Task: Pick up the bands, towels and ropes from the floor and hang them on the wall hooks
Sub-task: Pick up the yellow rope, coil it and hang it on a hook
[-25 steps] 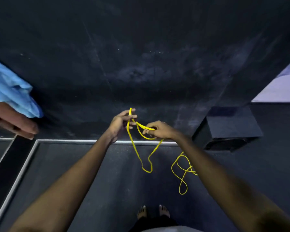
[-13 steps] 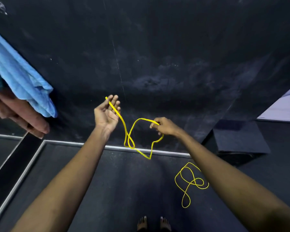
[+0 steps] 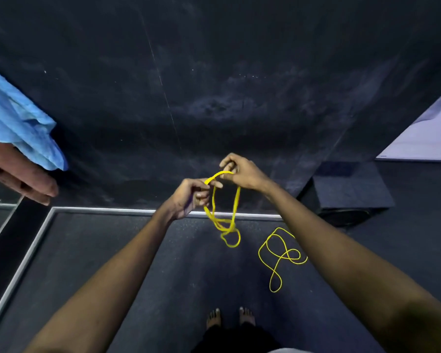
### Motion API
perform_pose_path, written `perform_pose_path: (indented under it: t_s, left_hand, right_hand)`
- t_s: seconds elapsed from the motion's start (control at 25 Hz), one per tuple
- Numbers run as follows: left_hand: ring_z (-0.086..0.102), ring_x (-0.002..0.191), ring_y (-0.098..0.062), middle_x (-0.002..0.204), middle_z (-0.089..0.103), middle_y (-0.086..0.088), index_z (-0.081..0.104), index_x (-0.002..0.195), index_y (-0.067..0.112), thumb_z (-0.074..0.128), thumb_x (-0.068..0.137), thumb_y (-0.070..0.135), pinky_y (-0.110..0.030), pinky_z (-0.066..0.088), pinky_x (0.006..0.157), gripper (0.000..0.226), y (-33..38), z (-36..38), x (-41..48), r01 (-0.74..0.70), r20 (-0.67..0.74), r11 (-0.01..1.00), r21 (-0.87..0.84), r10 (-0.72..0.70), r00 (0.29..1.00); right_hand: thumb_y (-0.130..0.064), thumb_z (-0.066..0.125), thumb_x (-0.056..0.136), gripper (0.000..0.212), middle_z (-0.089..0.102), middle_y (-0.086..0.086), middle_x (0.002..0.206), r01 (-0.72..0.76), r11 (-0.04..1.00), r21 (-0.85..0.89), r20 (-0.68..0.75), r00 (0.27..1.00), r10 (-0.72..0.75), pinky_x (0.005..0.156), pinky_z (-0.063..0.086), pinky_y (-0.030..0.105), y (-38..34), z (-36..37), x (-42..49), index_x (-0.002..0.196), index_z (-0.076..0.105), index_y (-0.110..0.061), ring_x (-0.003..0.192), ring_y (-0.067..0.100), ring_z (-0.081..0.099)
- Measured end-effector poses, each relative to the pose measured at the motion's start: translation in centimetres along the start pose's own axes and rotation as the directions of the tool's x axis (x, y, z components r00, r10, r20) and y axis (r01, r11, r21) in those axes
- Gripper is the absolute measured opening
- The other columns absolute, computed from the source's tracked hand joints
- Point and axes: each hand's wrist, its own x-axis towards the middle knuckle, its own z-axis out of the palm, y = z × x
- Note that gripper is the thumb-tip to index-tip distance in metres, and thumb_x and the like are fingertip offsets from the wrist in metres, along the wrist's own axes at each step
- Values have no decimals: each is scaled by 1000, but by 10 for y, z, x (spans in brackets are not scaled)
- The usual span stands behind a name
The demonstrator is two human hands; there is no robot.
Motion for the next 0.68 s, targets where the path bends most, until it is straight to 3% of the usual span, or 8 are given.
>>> perform_pose_path:
  t_s: [0.08, 0.16, 0.24, 0.32, 0.4, 0.48, 0.56, 0.68]
  left_hand:
    - [23, 34, -8, 47, 28, 5, 61, 95, 1, 41, 85, 6, -24, 19, 42, 23, 7, 5, -1, -10, 35, 997, -75, 13, 999]
    - [23, 32, -8, 50, 31, 3, 58, 86, 4, 41, 85, 7, -24, 10, 41, 17, 12, 6, 0, 4, 76, 989, -145, 7, 997]
    - [24, 34, -10, 49, 31, 2, 55, 76, 8, 40, 82, 10, -24, 10, 41, 16, 11, 2, 1, 25, 46, 989, -148, -18, 999]
    - [22, 35, -10, 45, 26, 6, 52, 69, 11, 39, 81, 10, -26, 10, 43, 18, 5, -14, 2, 54, -67, 998, -34, -56, 996]
    - [21, 34, -10, 43, 23, 8, 49, 69, 12, 40, 81, 11, -26, 16, 42, 15, -7, -34, 1, 92, -161, 988, 124, -72, 984]
    - [26, 35, -11, 42, 26, 6, 48, 68, 9, 47, 73, 16, -25, 34, 42, 9, -22, -51, -3, 118, -182, 975, 189, -84, 980]
    - [30, 37, -9, 48, 31, 1, 47, 65, 8, 50, 72, 16, -28, 45, 46, 12, -39, -65, -5, 153, -145, 972, 175, -129, 981]
    - [41, 44, -12, 54, 35, -1, 46, 64, 13, 61, 78, 23, -34, 52, 61, 23, -51, -73, -4, 165, -92, 986, -3, -165, 982]
  right_hand:
    - [-6, 68, 79, 33, 65, 1, 96, -158, 965, 209, 175, 977, 122, 75, 43, 24, 14, 12, -7, 111, 64, -14, 86, 11, 58]
    - [-9, 58, 75, 29, 72, 1, 95, -333, 848, 414, 387, 907, 167, 80, 45, 29, 25, 26, -21, 102, 66, -14, 93, 16, 62]
    - [-9, 53, 87, 13, 73, 4, 86, -392, 761, 516, 484, 867, 119, 87, 49, 31, 33, 33, -33, 92, 65, -10, 88, 18, 67]
    - [-13, 53, 97, 18, 61, 3, 67, -412, 746, 524, 456, 875, 163, 79, 49, 31, 42, 31, -40, 81, 60, -13, 71, 18, 65]
    - [-22, 59, 97, 24, 52, -1, 60, -398, 838, 372, 374, 891, 257, 66, 47, 23, 66, 27, -43, 74, 57, -16, 60, 13, 59]
    - [-33, 65, 93, 30, 58, -3, 59, -370, 924, 96, 316, 892, 325, 61, 44, 21, 95, 17, -48, 69, 59, -17, 58, 7, 55]
    - [-43, 66, 90, 35, 63, -1, 65, -373, 906, -199, 275, 866, 417, 65, 42, 27, 128, 11, -57, 68, 64, -16, 63, 9, 54]
    - [-43, 64, 87, 31, 61, 3, 73, -473, 797, -376, 116, 829, 546, 65, 40, 27, 168, 12, -75, 70, 63, -17, 75, 17, 59]
